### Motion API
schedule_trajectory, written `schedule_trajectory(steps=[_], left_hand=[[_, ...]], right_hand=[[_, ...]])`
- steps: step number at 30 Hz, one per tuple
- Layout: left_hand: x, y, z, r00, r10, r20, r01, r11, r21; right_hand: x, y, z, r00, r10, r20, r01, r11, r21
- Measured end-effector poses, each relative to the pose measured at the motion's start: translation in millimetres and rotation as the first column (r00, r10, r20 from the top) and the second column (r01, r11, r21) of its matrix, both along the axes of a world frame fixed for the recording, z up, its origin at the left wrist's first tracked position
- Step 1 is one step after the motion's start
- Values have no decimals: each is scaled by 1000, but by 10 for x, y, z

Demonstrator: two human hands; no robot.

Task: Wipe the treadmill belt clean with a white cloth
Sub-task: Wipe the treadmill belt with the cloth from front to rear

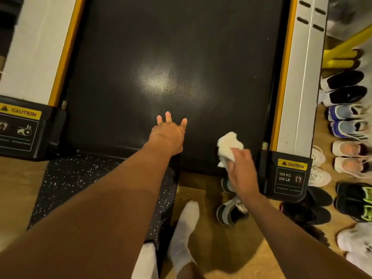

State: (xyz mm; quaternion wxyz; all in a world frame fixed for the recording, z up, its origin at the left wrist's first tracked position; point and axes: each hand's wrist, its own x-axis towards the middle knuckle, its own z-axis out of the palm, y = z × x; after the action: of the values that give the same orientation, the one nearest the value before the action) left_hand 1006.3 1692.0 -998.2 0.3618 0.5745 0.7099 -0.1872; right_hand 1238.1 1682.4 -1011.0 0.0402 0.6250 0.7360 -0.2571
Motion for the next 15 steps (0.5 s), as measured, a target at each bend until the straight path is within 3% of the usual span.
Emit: schedule_trajectory(steps=[2,3,6,9,11,13,15], left_hand=[[-15,-16,15,1000,5,10,-5,1000,-3],[-30,-38,4,1000,5,15,-5,1000,-3],[-115,-105,-63,997,-3,75,1,1000,22],[-266,-230,-58,990,18,140,-28,997,71],[-401,-427,-23,990,102,96,-114,984,136],[-575,-693,-8,977,214,-2,-209,959,192],[-805,-989,-28,960,269,-75,-250,947,202]], right_hand=[[-148,-263,-59,977,174,-124,-185,979,-85],[-193,-306,-49,976,145,-161,-156,986,-57],[-132,-144,92,951,-218,-219,251,959,135],[130,140,148,782,-574,-241,619,761,196],[134,122,101,695,-694,-187,719,676,164],[-84,-22,3,723,-677,-139,690,704,168],[-512,-248,-108,812,-554,-181,582,789,197]])
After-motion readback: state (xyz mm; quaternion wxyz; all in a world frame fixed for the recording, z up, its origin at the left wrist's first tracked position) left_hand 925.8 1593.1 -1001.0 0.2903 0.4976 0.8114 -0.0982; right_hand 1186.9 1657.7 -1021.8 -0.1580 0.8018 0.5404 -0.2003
